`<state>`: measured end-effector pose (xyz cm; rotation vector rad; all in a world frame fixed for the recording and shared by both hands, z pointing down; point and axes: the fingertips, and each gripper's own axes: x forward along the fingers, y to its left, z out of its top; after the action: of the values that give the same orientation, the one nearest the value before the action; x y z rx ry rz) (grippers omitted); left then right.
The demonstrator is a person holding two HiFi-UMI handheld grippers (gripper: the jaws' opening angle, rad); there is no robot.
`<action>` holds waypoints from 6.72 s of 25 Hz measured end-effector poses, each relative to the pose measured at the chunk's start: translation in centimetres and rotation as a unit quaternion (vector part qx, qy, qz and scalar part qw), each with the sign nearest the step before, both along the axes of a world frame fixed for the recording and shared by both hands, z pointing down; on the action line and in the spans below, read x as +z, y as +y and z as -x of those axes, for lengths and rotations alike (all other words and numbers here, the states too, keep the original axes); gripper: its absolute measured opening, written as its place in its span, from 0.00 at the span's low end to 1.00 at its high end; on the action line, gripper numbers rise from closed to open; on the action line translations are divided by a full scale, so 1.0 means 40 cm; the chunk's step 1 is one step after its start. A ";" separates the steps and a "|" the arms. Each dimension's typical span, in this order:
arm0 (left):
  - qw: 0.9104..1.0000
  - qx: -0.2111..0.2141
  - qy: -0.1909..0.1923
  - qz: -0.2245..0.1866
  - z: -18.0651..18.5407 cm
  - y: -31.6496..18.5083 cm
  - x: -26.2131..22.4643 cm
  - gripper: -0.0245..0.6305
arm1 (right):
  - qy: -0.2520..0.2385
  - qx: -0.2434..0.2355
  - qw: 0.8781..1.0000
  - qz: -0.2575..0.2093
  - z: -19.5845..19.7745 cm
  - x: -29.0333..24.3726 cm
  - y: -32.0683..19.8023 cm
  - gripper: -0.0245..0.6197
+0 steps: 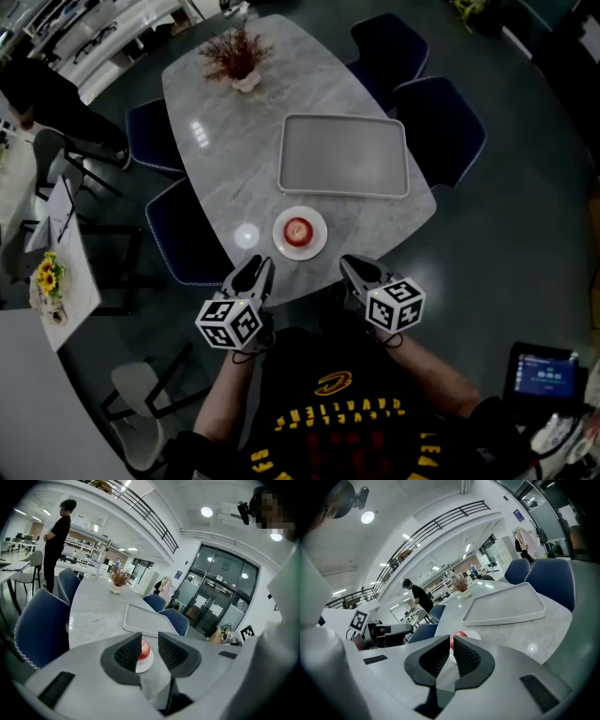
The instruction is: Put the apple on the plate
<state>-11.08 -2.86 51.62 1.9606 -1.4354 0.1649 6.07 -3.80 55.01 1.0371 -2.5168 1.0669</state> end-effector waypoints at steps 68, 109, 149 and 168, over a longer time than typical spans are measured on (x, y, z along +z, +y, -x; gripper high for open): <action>0.970 0.020 0.174 0.172 -0.001 -0.195 0.262 0.11 | -0.115 0.105 0.968 0.199 0.056 0.178 -0.206 0.09; 0.962 0.081 0.207 0.155 -0.215 -0.610 0.150 0.09 | -0.164 0.198 0.952 0.168 -0.172 0.077 -0.577 0.09; 0.948 0.101 0.147 0.264 -0.257 -0.694 0.406 0.09 | -0.046 0.162 0.956 0.240 -0.203 0.332 -0.678 0.09; 0.976 0.128 0.000 0.179 -0.207 -0.660 0.330 0.09 | 0.070 0.104 0.984 0.129 -0.212 0.263 -0.650 0.09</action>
<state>-2.81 -29.27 64.83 1.8328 -1.0598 0.5044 14.54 -29.81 65.54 1.2672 -2.1267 1.2871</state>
